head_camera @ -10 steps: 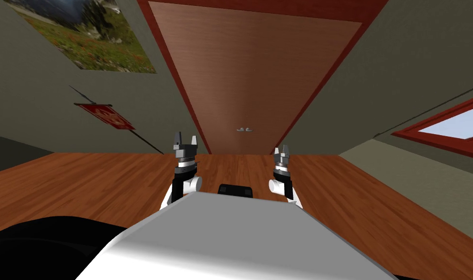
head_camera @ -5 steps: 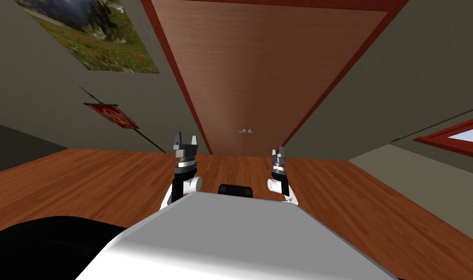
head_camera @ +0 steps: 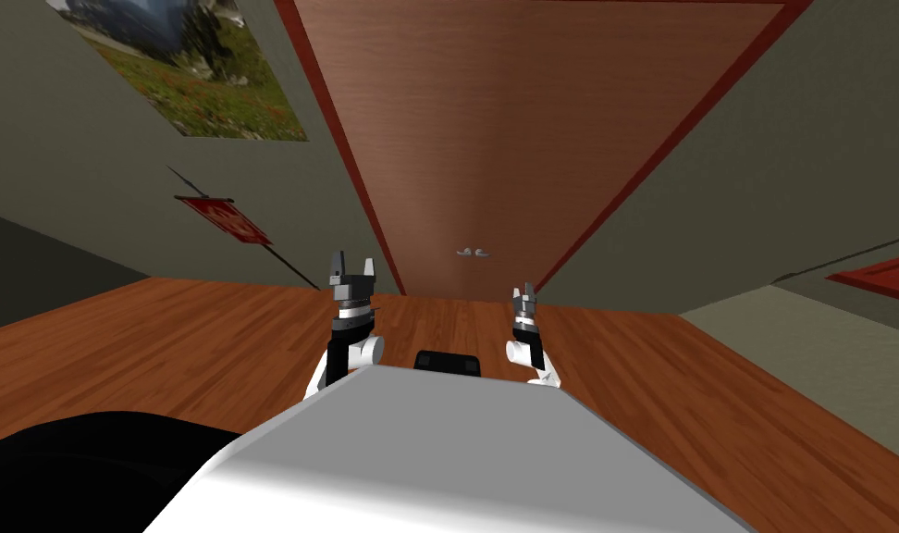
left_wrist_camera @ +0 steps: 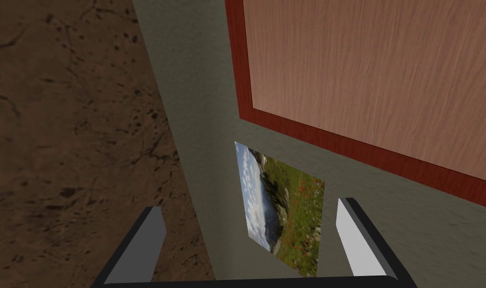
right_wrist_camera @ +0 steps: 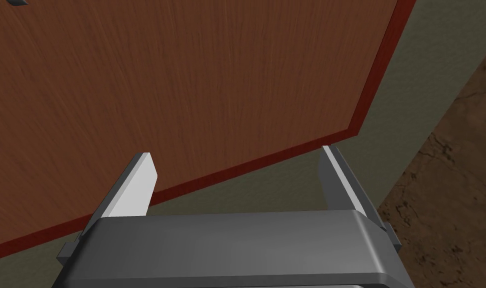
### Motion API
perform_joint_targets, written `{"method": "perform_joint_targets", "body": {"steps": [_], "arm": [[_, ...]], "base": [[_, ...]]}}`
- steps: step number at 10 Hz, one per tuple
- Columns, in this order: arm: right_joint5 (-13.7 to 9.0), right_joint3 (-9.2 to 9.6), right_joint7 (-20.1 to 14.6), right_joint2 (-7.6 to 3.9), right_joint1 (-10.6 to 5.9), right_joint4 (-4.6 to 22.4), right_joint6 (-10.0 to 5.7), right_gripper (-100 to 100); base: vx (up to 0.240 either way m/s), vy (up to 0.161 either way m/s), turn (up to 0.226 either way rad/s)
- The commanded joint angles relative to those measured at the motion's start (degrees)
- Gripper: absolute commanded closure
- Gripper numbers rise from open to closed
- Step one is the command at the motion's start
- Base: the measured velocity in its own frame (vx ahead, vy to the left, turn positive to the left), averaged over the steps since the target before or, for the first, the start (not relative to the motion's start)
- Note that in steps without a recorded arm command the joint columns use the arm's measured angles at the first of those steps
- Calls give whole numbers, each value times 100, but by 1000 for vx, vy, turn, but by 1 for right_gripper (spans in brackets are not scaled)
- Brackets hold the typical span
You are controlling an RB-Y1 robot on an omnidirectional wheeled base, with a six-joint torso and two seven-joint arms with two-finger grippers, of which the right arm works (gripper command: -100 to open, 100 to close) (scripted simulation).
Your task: Pull the door open
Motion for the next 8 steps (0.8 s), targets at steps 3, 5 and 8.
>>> {"method": "perform_joint_targets", "body": {"steps": [3, 5, 8], "arm": [[-56, -16, -55, -84, -224, 606, -106, -100], [-93, -18, -87, -127, -383, 1014, -183, -100], [-129, -21, -118, -170, -542, 1422, -261, -100]], "base": [[68, -4, 56], [95, -5, 79], [92, -9, 69]]}}
